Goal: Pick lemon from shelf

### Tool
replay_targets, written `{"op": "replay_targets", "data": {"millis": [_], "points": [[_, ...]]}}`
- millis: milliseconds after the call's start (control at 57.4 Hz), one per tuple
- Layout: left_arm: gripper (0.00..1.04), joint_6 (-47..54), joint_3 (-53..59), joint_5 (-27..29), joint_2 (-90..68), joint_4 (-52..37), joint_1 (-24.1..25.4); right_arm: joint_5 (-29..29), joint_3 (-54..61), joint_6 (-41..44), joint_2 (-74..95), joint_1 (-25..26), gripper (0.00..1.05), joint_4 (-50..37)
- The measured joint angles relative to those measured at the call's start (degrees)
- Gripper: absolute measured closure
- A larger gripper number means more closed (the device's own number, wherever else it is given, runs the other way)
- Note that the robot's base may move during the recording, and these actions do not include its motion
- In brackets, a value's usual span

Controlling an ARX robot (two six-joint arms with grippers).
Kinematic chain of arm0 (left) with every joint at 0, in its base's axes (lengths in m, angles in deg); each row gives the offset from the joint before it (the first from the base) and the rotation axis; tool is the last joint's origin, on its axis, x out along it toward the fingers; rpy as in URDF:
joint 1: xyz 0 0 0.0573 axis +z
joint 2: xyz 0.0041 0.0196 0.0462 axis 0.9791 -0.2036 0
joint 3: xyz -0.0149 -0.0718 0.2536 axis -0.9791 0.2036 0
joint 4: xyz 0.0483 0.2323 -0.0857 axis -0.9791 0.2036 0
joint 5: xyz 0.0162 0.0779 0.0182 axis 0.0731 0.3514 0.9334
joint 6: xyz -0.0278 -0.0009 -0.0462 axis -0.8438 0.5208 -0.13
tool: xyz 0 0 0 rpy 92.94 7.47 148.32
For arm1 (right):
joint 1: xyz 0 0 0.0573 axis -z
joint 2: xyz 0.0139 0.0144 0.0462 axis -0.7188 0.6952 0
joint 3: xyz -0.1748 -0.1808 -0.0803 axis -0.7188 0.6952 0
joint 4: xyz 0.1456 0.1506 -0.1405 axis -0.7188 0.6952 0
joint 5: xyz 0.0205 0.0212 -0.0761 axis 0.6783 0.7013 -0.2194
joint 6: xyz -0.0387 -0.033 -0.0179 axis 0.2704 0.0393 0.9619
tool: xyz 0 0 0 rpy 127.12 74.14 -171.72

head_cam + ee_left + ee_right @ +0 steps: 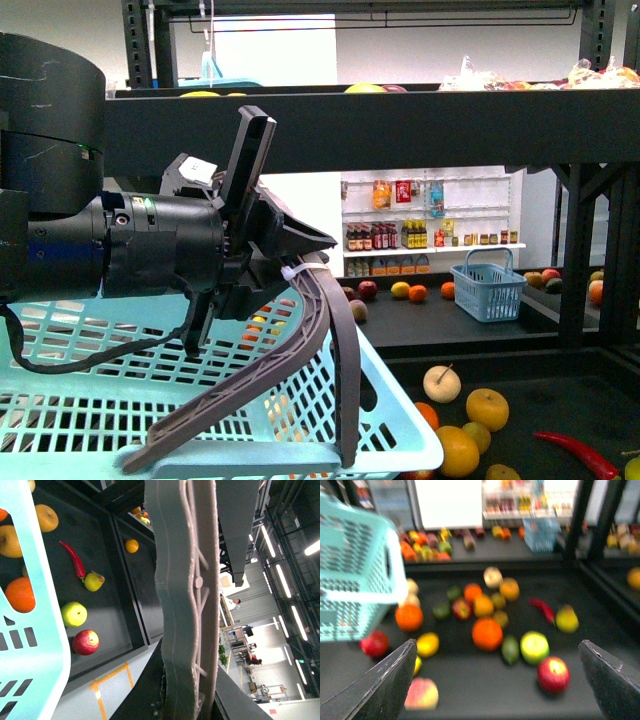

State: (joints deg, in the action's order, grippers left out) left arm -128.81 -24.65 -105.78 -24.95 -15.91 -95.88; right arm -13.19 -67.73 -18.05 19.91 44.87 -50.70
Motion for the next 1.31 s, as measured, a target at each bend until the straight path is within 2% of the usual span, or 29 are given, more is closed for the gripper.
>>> {"op": "replay_targets", "data": {"millis": [35,87,157,174,261,349,471,575,784,889,1150,1307], "points": [[0.94,0.0,0.0,0.02,-0.11,0.02,0.02,-2.19,-1.88,-2.14,3.43,-0.2,0.07,5.64],[0.94,0.04,-0.02,0.48,-0.24,0.02,0.04,-0.59,-3.08,-4.26,7.3,0.79,0.07,9.01],[0.94,0.24,-0.02,0.5,-0.42,0.02,0.04,7.17,-4.96,-8.09,16.39,5.07,0.07,10.75],[0.94,0.24,-0.02,0.5,-0.46,0.02,0.04,9.94,-5.97,-8.72,20.17,6.99,0.07,10.1],[0.94,0.22,-0.02,0.55,-0.61,0.02,0.04,15.3,-9.4,-8.68,31.5,11.39,0.07,5.75],[0.94,0.2,-0.02,0.39,-0.61,0.02,0.04,16.11,-13.16,-6.32,43.85,13.42,0.07,-1.88],[0.94,0.22,-0.02,0.39,-0.61,0.02,0.04,17.73,-19.26,-3.54,62.34,13.55,0.07,-12.2],[0.94,0.22,-0.02,0.35,-0.61,0.02,0.0,17.77,-26.56,-0.81,81.9,11.45,0.07,-20.24],[0.94,0.26,-0.04,0.5,-0.68,0.02,0.0,19.89,-37.83,7.28,107.08,5.51,0.07,-31.63],[0.94,0.24,-0.04,0.35,-0.68,0.02,0.0,21.79,-43.34,12.46,115.03,2.1,0.07,-33.77],[0.94,0.26,-0.04,0.42,-0.68,0.02,0.0,27.19,-51.74,25.29,126.44,-5.07,0.07,-32.39],[0.94,0.26,-0.04,0.42,-0.68,0.02,0.0,28.7,-54.8,29.51,132.08,-8.5,0.07,-33.07]]}}
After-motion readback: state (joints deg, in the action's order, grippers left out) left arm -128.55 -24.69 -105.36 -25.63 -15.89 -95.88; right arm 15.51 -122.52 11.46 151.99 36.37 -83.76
